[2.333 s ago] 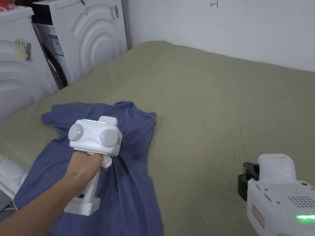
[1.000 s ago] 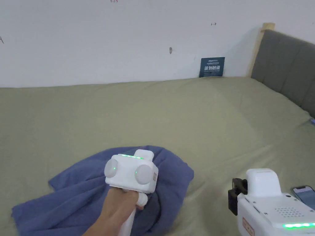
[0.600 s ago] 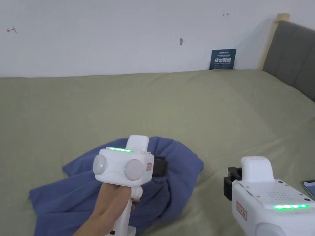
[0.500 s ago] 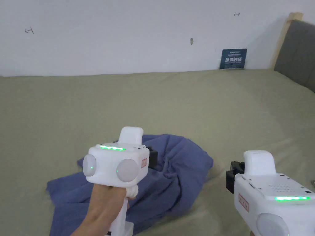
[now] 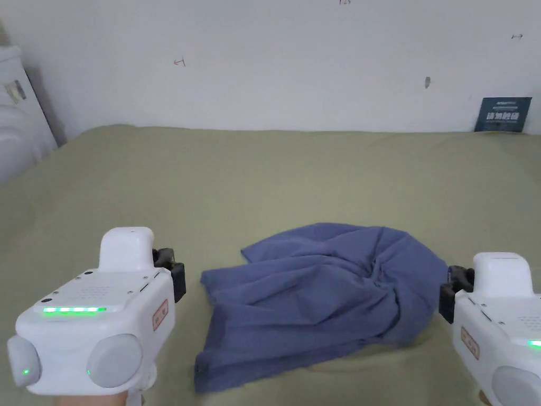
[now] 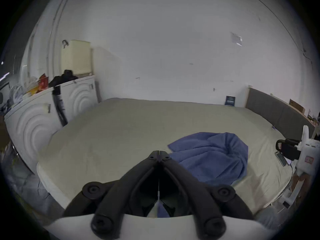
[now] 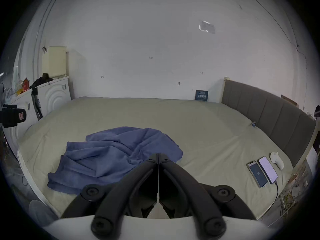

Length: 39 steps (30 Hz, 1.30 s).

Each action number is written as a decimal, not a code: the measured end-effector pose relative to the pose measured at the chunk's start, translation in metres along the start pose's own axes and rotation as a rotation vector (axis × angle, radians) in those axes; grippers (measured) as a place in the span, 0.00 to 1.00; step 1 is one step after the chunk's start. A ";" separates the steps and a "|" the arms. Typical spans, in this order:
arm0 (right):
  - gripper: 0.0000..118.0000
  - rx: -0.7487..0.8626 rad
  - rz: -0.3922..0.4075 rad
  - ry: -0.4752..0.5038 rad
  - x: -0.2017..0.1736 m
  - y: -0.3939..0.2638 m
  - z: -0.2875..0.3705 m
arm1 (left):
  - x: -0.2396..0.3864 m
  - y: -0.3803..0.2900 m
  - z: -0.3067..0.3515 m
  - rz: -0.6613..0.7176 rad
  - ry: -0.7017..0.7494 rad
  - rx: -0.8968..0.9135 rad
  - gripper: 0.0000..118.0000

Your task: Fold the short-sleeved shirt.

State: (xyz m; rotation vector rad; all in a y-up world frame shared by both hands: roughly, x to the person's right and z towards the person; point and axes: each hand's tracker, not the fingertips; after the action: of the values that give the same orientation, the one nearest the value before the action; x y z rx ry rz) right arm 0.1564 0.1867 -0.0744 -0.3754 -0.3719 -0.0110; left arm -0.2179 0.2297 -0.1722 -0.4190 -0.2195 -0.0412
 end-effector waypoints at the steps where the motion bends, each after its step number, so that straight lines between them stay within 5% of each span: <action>1: 0.01 0.001 0.009 0.004 -0.001 0.000 0.001 | -0.007 0.000 -0.003 0.011 -0.001 -0.016 0.00; 8: 0.01 -0.019 0.008 0.016 -0.003 0.003 -0.008 | 0.000 0.002 -0.047 -0.003 -0.026 -0.125 0.00; 17: 0.01 -0.093 -0.019 0.006 0.008 -0.008 -0.058 | 0.016 -0.015 -0.222 -0.031 -0.046 -0.422 0.05; 18: 0.01 -0.105 -0.013 0.003 0.009 -0.010 -0.065 | 0.016 -0.018 -0.240 -0.054 -0.041 -0.451 0.21; 19: 0.01 -0.115 -0.006 -0.001 0.010 -0.013 -0.071 | 0.016 -0.022 -0.256 -0.072 -0.039 -0.469 0.69; 20: 0.01 -0.123 -0.003 -0.002 0.013 -0.015 -0.077 | 0.017 -0.027 -0.270 -0.090 -0.036 -0.516 0.98; 21: 0.01 -0.136 0.002 -0.004 0.015 -0.018 -0.083 | 0.019 -0.033 -0.280 -0.111 -0.022 -0.561 1.00; 24: 0.01 -0.160 0.010 -0.018 0.022 -0.026 -0.097 | 0.024 -0.042 -0.299 -0.183 0.038 -0.554 0.87; 26: 0.01 -0.184 0.001 -0.030 0.028 -0.031 -0.103 | 0.027 -0.046 -0.302 -0.190 0.031 -0.599 0.57; 28: 0.01 -0.202 -0.013 -0.043 0.036 -0.034 -0.108 | 0.031 -0.044 -0.294 -0.128 -0.085 -0.599 0.49; 30: 0.01 -0.221 -0.023 -0.062 0.045 -0.035 -0.113 | 0.042 -0.040 -0.279 -0.172 -0.034 -0.566 0.02; 39: 0.01 -0.336 -0.156 -0.090 0.096 -0.006 -0.178 | 0.041 -0.036 -0.278 -0.136 -0.075 -0.603 0.02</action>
State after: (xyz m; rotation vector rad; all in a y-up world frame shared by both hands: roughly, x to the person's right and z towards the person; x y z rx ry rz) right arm 0.3086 0.1229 -0.1916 -0.6797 -0.4896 -0.2120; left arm -0.1244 0.0832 -0.3966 -1.0072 -0.3087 -0.2288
